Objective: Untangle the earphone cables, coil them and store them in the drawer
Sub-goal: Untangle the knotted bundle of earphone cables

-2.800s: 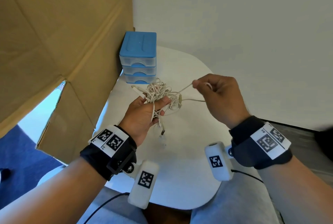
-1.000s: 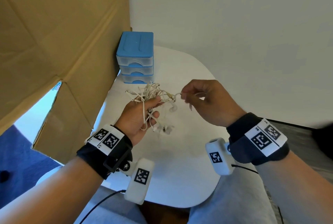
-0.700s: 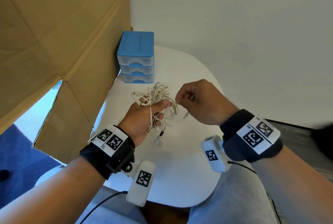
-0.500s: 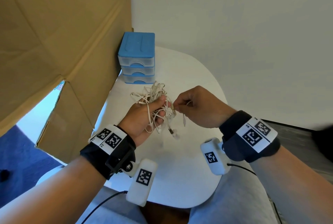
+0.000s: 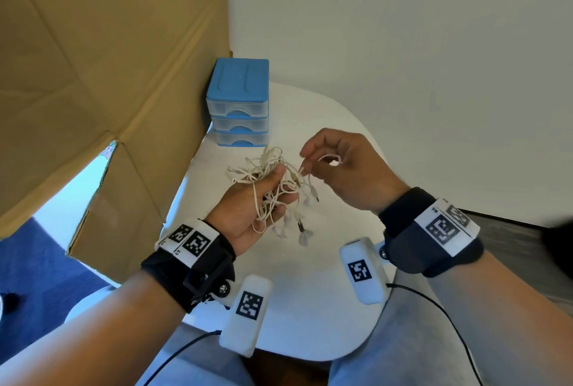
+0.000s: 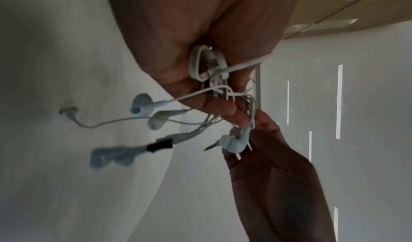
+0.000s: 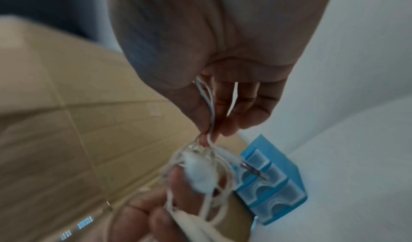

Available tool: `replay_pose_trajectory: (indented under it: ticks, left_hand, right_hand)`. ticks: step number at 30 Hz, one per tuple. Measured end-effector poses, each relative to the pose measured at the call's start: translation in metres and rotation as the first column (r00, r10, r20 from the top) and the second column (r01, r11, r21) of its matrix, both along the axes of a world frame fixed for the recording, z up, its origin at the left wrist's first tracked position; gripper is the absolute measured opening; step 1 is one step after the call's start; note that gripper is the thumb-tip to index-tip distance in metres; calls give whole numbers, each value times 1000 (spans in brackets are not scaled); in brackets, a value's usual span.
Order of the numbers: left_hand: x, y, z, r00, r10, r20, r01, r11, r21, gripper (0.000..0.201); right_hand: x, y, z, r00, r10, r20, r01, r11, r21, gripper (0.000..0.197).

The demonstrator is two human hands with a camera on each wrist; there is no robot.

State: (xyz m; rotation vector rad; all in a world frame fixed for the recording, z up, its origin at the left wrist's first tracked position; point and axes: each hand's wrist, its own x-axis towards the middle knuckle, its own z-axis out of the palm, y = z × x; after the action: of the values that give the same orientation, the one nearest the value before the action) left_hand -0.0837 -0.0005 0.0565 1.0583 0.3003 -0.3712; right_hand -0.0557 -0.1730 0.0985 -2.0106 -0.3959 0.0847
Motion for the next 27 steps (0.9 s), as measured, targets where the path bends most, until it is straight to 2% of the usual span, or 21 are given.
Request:
replay_pose_trajectory:
  ticks: [2, 4, 6, 11, 13, 16, 19, 22, 24, 27]
  left_hand:
    - [1, 1, 1, 1000, 20, -2, -20, 1000, -14, 12]
    - [2, 2, 0, 999, 36, -1, -36, 999, -23, 13]
    - [2, 3, -1, 998, 57, 12, -57, 998, -15, 14]
    - [3, 2, -5, 985, 161, 55, -166, 981, 99, 15]
    - [2, 1, -4, 978, 184, 99, -194, 974, 113, 16]
    - [-2, -4, -1, 967, 191, 166, -213, 969, 124, 11]
    - [-4, -5, 1, 964, 154, 217, -189, 970, 153, 17]
    - [-3, -2, 1, 953, 111, 283, -183, 953, 243, 24]
    - [-1, -1, 1, 941, 111, 320, -210, 933, 293, 35]
    - [3, -2, -5, 930, 141, 338, -265, 897, 355, 39]
  right_hand:
    - [-1, 0, -3, 1000, 26, -14, -27, 995, -92, 21]
    - [-4, 0, -4, 996, 39, -80, -48, 994, -103, 28]
    - [-9, 1, -5, 991, 69, -113, -79, 993, -88, 32]
    - [-17, 6, -4, 960, 133, -247, -125, 991, 48, 21]
    - [-19, 8, -6, 968, 134, -215, -144, 989, -34, 29]
    - [-19, 12, -12, 984, 112, -136, -131, 981, -142, 24]
    - [-12, 7, -16, 989, 86, -124, -100, 989, -112, 14]
    - [-8, 0, -13, 990, 49, -130, -61, 995, -83, 19]
    - [-6, -3, -12, 994, 2, -106, -13, 994, -108, 17]
    - [-1, -7, -15, 992, -125, 26, 127, 958, -256, 14]
